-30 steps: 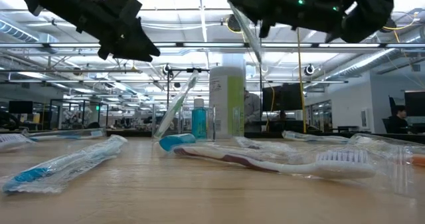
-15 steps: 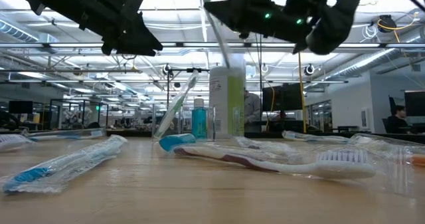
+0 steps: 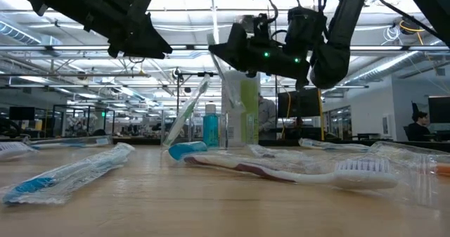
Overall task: Pick & Place toothbrushing station
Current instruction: Put the green toothbrush into the transparent organizer, then put the top left blue toothbrush into the transparent organizer
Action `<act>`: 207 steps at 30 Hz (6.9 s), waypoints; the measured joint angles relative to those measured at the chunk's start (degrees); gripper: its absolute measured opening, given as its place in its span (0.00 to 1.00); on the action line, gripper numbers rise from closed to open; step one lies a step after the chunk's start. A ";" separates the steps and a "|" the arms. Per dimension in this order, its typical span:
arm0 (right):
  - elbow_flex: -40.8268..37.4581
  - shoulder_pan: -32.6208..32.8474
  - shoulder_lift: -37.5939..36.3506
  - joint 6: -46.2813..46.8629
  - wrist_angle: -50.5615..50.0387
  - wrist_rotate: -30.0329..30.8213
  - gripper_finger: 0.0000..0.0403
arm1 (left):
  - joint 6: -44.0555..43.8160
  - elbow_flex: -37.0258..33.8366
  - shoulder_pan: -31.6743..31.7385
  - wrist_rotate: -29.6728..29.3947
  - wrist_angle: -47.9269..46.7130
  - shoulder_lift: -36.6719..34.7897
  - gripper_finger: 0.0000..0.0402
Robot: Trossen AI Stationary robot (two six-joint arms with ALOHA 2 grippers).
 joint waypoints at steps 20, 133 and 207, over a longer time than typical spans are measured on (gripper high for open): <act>-4.98 -0.03 0.56 0.62 -5.31 9.25 0.03 | -0.73 0.00 0.00 1.44 -0.13 0.00 0.48; -7.10 11.61 -33.40 1.27 -73.54 11.66 0.53 | -17.13 -16.09 50.42 20.41 -22.27 0.02 0.19; -7.06 11.65 -33.40 0.38 -71.68 11.63 0.53 | 13.66 3.15 5.99 -10.79 76.43 48.66 0.00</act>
